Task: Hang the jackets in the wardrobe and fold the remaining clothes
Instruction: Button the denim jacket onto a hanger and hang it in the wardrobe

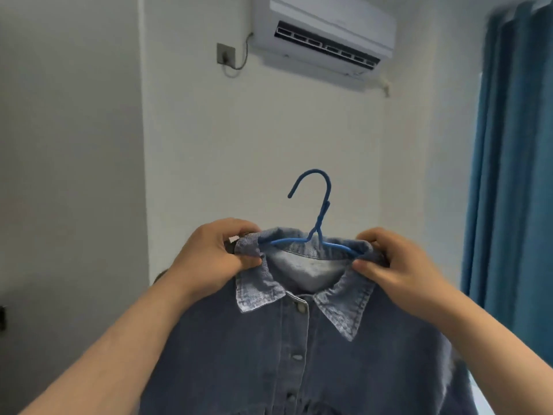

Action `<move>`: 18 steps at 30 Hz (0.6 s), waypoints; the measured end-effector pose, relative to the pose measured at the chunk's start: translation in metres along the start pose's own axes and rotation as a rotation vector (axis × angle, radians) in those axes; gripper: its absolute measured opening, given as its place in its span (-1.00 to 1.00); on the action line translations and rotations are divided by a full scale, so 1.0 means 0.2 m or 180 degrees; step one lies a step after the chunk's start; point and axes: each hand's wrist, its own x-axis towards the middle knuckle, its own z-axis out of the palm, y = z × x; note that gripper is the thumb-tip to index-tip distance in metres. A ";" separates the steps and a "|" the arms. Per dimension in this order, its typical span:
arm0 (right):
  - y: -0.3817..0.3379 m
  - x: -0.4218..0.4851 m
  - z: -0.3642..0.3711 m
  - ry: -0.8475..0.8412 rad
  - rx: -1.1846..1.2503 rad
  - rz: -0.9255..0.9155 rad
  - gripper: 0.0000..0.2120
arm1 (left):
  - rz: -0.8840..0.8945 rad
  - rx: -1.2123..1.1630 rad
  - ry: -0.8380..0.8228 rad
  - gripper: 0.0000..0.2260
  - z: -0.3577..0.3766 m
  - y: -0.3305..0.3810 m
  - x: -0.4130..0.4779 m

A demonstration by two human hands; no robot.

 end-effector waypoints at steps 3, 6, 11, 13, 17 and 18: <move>-0.10 0.05 0.16 -0.0083 0.0391 -0.0053 -0.78 | -0.0262 0.0294 0.0112 -0.44 -0.21 -0.04 -0.11; -0.23 0.11 0.33 -0.0312 0.0585 -0.0264 -0.73 | -0.0316 0.0525 0.0117 -0.59 -0.39 -0.06 -0.23; -0.43 0.19 0.59 -0.0719 0.0683 -0.0521 -0.81 | -0.0515 0.0721 0.0510 -0.76 -0.64 -0.17 -0.41; -0.48 0.21 0.70 -0.0838 0.0732 -0.0494 -0.88 | -0.0683 0.0860 0.0568 -0.77 -0.71 -0.24 -0.49; -0.53 0.21 0.92 -0.1087 0.0719 -0.0414 -0.94 | -0.1147 0.1003 0.0541 -0.82 -0.78 -0.41 -0.63; -0.53 0.22 0.98 -0.1141 0.0719 -0.0407 -0.93 | -0.1245 0.1046 0.0571 -0.81 -0.78 -0.45 -0.67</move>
